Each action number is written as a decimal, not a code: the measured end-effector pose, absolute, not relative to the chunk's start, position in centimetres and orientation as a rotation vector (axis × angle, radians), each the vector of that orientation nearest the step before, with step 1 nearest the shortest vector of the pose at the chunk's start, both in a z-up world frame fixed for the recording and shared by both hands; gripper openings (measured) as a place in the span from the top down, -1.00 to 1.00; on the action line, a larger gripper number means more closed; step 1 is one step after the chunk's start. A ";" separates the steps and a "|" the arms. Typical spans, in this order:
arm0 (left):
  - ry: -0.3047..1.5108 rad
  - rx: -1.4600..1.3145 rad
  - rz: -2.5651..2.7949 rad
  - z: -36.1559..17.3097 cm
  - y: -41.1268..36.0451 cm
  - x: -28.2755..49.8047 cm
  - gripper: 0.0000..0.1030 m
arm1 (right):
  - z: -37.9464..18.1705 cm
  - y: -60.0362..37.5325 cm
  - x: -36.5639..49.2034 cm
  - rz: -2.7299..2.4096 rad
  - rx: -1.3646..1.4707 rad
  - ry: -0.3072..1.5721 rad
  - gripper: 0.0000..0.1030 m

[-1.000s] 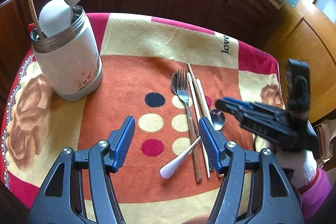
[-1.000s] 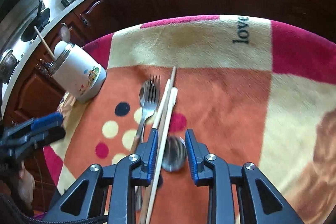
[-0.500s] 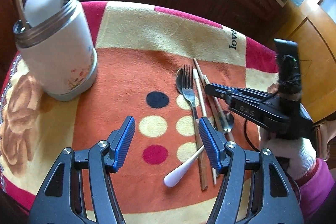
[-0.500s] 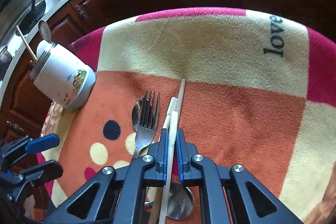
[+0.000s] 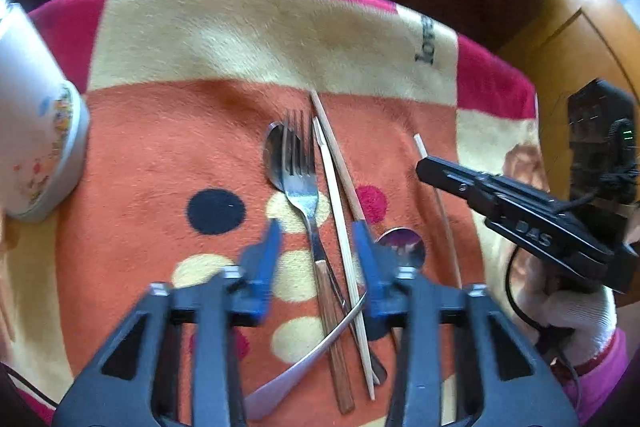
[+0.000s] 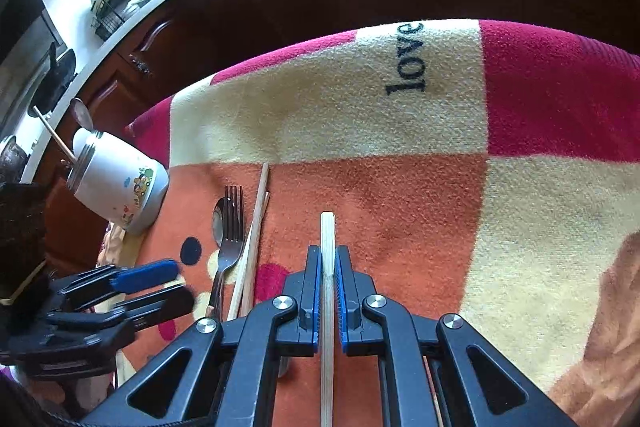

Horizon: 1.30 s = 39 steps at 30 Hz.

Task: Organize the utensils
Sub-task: 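Close the left tool on the metal fork while the right tool holds the chopstick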

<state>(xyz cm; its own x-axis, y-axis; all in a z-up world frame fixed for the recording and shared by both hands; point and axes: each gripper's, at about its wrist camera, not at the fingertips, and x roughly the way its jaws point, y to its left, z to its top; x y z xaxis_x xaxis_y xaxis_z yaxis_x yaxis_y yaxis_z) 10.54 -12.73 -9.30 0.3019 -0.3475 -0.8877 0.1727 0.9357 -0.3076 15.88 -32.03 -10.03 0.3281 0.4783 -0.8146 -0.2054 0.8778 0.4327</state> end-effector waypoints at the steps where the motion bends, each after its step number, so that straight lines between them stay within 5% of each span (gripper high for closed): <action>1: 1.231 -0.164 -0.353 -9.7 -13.0 10.7 0.72 | -10.0 -31.8 15.9 0.459 0.268 1.155 0.89; 6: 1.235 -0.206 -0.336 -10.4 -12.2 10.9 0.96 | -9.9 -31.9 15.6 0.480 0.265 1.154 0.89; 16: 1.221 -0.243 -0.308 -9.0 -8.0 9.6 0.99 | -10.1 -31.2 15.8 0.494 0.259 1.157 0.89; 19: 1.220 -0.262 -0.350 -8.9 -9.1 9.8 0.72 | -10.3 -31.3 15.8 0.492 0.264 1.164 0.89; 21: 1.207 -0.244 -0.369 -8.9 -10.5 9.8 0.30 | -10.4 -31.1 15.7 0.491 0.256 1.176 0.89; 24: 1.224 -0.207 -0.375 -9.6 -12.4 10.1 0.29 | -10.6 -30.9 15.5 0.491 0.245 1.187 0.89; 25: 1.235 -0.184 -0.366 -9.9 -12.8 10.2 0.32 | -10.6 -30.9 15.4 0.491 0.243 1.190 0.89; 27: 1.254 -0.140 -0.350 -10.5 -13.5 10.2 0.83 | -10.7 -30.9 15.3 0.492 0.239 1.194 0.89; 39: 1.233 -0.177 -0.310 -9.0 -7.8 9.0 0.87 | -10.4 -30.8 15.8 0.498 0.255 1.182 0.89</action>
